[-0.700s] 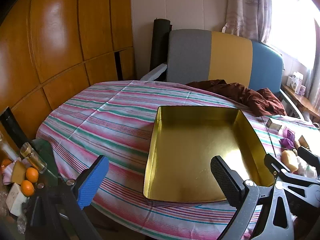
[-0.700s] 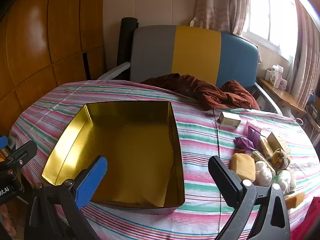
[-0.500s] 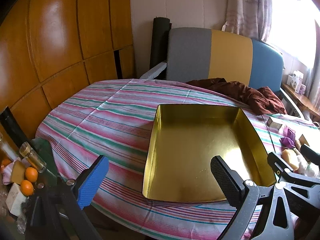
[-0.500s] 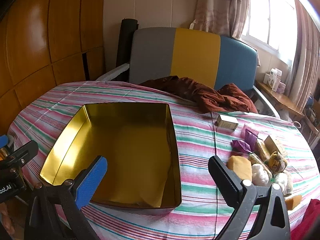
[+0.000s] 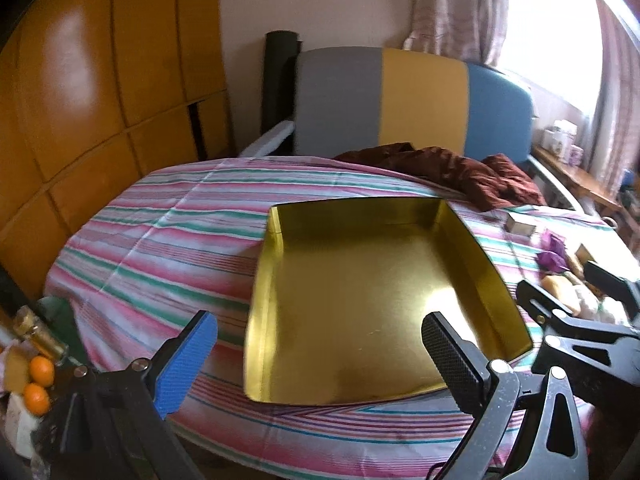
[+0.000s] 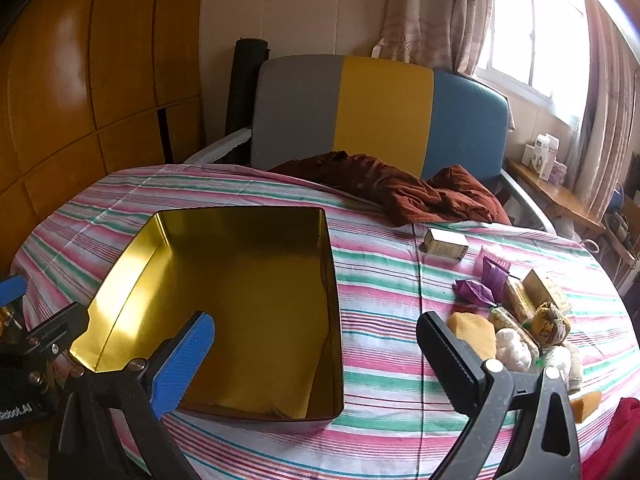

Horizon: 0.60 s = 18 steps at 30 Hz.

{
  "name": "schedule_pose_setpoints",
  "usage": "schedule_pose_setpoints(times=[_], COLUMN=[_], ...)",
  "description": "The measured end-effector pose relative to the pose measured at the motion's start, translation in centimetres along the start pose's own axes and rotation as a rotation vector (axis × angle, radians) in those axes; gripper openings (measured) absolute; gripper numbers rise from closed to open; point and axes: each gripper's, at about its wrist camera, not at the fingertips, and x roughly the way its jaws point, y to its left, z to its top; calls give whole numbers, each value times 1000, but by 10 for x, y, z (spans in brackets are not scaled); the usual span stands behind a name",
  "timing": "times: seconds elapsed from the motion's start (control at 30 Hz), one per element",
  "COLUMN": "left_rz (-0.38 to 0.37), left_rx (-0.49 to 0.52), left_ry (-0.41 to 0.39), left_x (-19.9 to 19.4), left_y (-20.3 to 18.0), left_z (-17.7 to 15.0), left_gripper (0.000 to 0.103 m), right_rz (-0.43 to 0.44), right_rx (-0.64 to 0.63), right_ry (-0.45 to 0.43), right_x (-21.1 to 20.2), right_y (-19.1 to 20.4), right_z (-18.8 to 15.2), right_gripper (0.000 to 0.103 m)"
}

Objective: Organize objects
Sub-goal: 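Move both tools from the gold tray toward the pile of items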

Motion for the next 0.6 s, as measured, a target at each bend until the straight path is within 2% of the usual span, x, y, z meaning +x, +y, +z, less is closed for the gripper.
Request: schedule_pose_setpoints(times=[0.1, 0.17, 0.3, 0.53, 0.6], left_rz=[-54, -59, -101, -172, -231], left_rx=[-9, -1, -4, 6, -1], left_ry=[3, 10, 59, 90, 90], left_x=[2, 5, 15, 32, 34], left_y=[-4, -8, -16, -38, -44], left_z=[2, 4, 7, 15, 17], left_gripper=[103, 103, 103, 103, 103], right_rz=[-6, -12, -14, -89, -109], right_rx=[10, 17, 36, 131, 166], right_ry=[10, 18, 37, 83, 94], right_x=[3, 6, 10, 15, 15], right_y=[-6, -9, -22, -83, -104], right_z=[-1, -2, -4, -9, -9], right_gripper=[103, 103, 103, 102, 102])
